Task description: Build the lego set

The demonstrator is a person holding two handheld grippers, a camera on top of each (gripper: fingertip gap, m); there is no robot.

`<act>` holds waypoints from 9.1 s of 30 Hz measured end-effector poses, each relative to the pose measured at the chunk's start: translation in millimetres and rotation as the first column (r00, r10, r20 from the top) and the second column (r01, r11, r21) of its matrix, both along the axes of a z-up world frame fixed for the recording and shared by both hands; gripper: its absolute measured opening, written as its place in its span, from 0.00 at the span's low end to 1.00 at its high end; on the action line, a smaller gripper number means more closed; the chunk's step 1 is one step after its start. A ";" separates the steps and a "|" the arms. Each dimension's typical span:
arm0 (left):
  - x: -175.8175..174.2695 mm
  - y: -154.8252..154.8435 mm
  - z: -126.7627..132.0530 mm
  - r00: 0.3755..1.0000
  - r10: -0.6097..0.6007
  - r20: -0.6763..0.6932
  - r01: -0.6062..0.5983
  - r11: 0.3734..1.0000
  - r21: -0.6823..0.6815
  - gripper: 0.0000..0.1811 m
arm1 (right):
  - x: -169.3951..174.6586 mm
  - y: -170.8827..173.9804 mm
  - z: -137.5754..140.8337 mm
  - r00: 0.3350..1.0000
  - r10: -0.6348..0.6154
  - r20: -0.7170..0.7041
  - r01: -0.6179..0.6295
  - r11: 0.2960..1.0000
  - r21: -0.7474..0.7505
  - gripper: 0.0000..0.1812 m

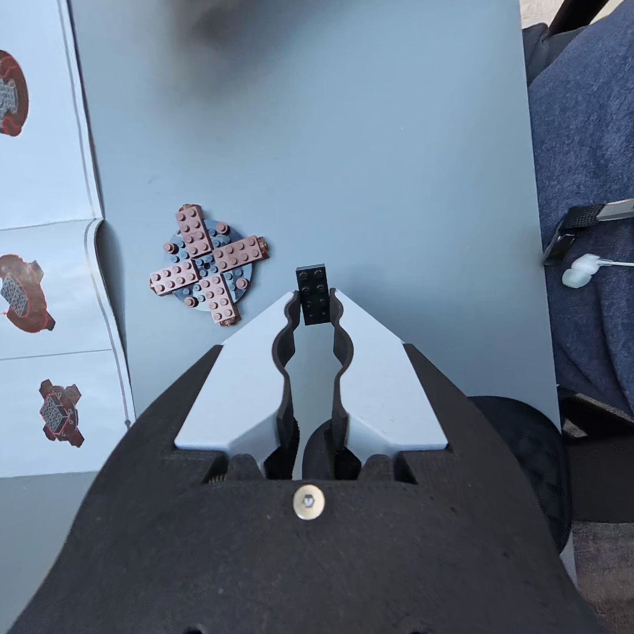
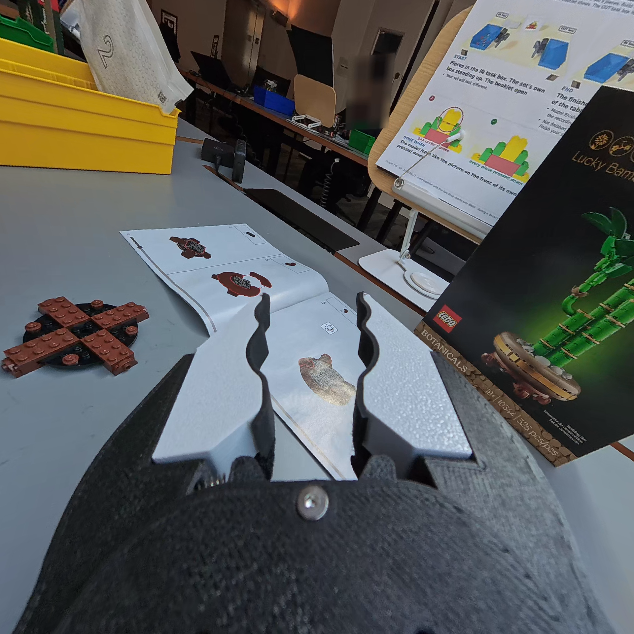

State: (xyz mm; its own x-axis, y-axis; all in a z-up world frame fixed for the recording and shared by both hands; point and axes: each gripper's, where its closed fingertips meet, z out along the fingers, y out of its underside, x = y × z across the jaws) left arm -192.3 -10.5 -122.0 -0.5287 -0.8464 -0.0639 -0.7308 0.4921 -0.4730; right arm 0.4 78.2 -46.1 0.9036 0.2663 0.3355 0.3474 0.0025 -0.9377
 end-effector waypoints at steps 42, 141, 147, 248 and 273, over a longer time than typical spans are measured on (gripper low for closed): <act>-242.0 339.1 68.3 0.743 0.651 0.152 -0.669 0.717 0.195 0.11 | -6.9 -6.3 0.3 0.999 0.038 0.022 -0.038 0.999 -0.006 0.28; -111.4 92.4 250.2 0.532 0.468 0.706 0.124 0.781 -0.612 0.09 | -261.7 -22.9 147.7 0.380 0.598 -0.705 -0.711 0.677 0.191 0.24; -81.7 55.0 257.2 0.545 0.413 0.730 0.221 0.769 -0.600 0.09 | -278.1 -37.9 166.8 0.370 0.582 -0.724 -0.692 0.693 0.203 0.20; 9.3 79.9 19.5 0.718 0.660 0.221 -0.395 0.647 -0.652 0.29 | -131.6 -31.2 -96.6 0.657 0.734 0.173 -0.556 0.626 -0.547 0.29; 44.5 77.6 7.2 0.882 0.461 0.093 -0.217 0.574 -0.790 0.31 | -140.5 -38.3 -65.0 0.516 0.618 0.592 -0.614 0.749 -0.247 0.28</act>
State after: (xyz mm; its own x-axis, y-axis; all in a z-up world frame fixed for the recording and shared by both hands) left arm -147.8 67.1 -114.8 -0.2566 -0.7728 0.5805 -0.5538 -0.3747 -0.7436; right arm -140.0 39.9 -111.2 0.1030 0.6791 0.7268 0.7372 0.4384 -0.5141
